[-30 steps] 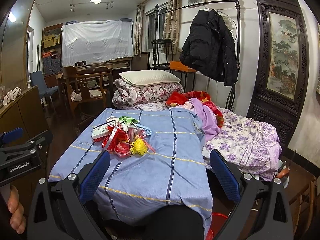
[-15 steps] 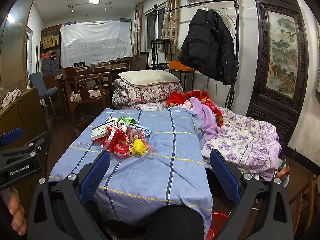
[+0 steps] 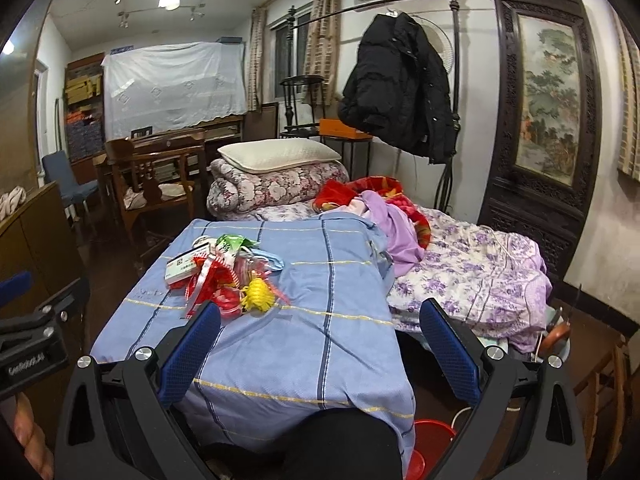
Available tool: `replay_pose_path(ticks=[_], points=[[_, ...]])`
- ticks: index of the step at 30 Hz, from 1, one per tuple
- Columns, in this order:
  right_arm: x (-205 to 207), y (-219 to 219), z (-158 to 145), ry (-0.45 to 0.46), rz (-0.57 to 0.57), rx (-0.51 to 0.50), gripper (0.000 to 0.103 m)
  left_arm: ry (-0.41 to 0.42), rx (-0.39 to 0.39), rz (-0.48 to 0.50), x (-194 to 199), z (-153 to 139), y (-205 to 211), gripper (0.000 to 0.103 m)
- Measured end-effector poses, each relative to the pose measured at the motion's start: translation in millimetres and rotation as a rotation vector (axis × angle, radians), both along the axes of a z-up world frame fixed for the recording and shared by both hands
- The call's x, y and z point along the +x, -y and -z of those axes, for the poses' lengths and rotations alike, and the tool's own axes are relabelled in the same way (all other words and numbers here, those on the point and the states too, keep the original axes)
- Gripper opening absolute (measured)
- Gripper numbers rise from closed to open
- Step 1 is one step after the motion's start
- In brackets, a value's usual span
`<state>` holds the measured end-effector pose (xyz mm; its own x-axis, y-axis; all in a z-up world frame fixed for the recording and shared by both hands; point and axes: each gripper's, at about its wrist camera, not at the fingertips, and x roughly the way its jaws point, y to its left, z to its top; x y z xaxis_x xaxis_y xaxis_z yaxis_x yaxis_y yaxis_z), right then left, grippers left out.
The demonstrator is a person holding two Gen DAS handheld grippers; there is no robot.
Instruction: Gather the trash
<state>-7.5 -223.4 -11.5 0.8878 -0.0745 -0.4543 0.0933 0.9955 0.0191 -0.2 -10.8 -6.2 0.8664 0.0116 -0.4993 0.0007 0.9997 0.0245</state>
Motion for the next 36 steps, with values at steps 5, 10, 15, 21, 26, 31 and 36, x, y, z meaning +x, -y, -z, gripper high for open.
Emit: replay_pose_path(ticks=[5, 10, 15, 21, 26, 31, 36], points=[[0.9, 5.5, 1.1, -0.01, 0.005, 0.027, 0.097, 0.002, 0.015, 0.008, -0.5, 0.6, 3.1, 0.097], [3.4, 4.9, 4.1, -0.029, -0.029, 0.068, 0.097, -0.012, 0.001, 0.006, 2.7, 3.0, 1.7, 0.097], [5.0, 1.1, 8.5, -0.048, -0.054, 0.084, 0.097, -0.035, -0.001, -0.006, 9.6, 8.7, -0.2, 0.097], [17.6, -7.6, 18.0, -0.047, -0.018, 0.031, 0.097, -0.08, 0.013, -0.029, 29.9, 29.0, -9.9, 0.097], [50.9, -16.3, 37.4, -0.074, -0.064, 0.06, 0.097, -0.144, 0.021, -0.067, 55.4, 57.7, -25.5, 0.097], [105.0, -0.5, 63.4, -0.156, -0.087, 0.242, 0.097, -0.219, -0.022, -0.086, 83.6, 94.5, -45.9, 0.097], [151.2, 6.3, 88.4, -0.213, -0.062, 0.215, 0.097, -0.274, -0.034, -0.015, 113.3, 116.4, -44.4, 0.097]])
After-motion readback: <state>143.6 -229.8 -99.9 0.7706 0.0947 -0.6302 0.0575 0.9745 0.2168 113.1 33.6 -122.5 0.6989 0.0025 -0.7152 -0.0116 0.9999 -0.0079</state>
